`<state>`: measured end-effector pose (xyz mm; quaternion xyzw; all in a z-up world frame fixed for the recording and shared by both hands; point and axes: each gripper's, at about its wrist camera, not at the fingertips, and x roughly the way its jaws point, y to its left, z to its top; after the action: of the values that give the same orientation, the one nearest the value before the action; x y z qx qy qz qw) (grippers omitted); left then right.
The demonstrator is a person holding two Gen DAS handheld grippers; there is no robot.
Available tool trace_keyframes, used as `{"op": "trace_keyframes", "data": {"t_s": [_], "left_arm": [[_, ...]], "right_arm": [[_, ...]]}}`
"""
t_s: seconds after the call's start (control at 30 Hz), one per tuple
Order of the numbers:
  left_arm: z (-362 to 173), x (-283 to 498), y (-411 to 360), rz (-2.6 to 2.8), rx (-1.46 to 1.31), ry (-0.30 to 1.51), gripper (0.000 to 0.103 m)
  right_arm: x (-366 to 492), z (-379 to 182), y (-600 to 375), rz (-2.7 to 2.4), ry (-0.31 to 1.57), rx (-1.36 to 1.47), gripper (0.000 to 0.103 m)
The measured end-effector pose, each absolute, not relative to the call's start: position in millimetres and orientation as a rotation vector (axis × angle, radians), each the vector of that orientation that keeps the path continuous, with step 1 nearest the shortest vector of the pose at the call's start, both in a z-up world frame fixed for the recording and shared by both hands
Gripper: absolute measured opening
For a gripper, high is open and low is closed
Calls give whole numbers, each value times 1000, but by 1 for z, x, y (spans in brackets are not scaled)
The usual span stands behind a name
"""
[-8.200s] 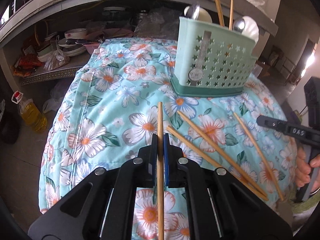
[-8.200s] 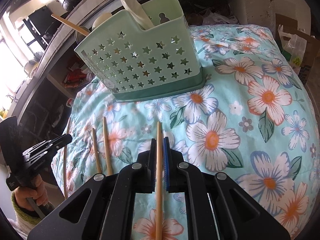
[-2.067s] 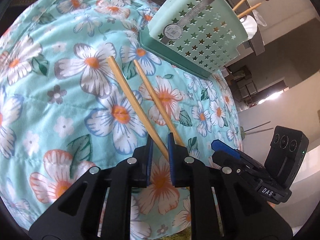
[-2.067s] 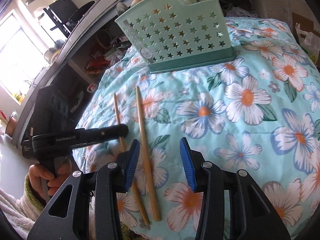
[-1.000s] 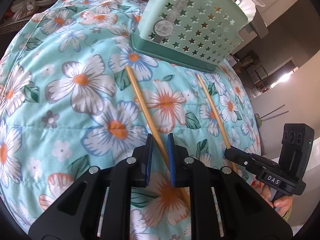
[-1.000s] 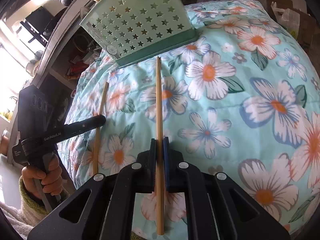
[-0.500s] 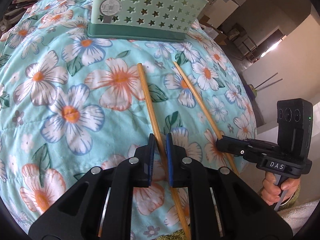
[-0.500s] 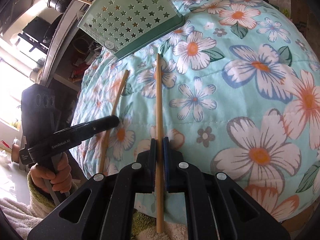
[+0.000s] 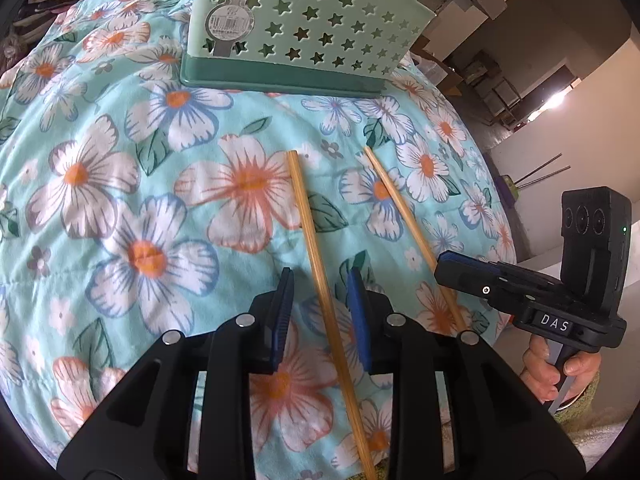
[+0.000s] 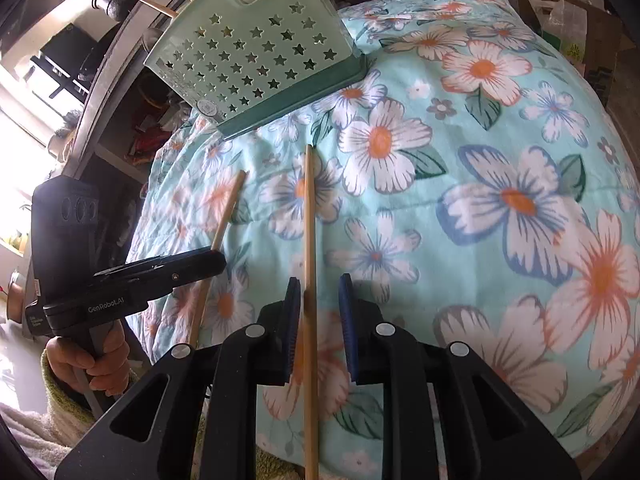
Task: Organize utensils
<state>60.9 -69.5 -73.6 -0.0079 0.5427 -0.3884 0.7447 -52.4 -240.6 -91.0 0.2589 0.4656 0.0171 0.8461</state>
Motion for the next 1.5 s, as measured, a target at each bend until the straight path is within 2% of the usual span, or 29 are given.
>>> {"op": "trace_keyframes", "data": {"t_s": [0.3, 0.47, 0.63, 1.5], "left_arm": [[-67, 74, -102, -758, 198, 1062, 25], [-65, 69, -112, -707, 271, 999, 17], [-64, 66, -116, -682, 283, 981, 13], [-65, 57, -130, -646, 369, 936, 12]], "right_arm": [[-13, -91, -239, 22, 969, 483, 20], [-8, -89, -239, 13, 956, 475, 8], [-12, -86, -240, 0, 950, 462, 8], [2, -91, -246, -3, 973, 475, 8]]}}
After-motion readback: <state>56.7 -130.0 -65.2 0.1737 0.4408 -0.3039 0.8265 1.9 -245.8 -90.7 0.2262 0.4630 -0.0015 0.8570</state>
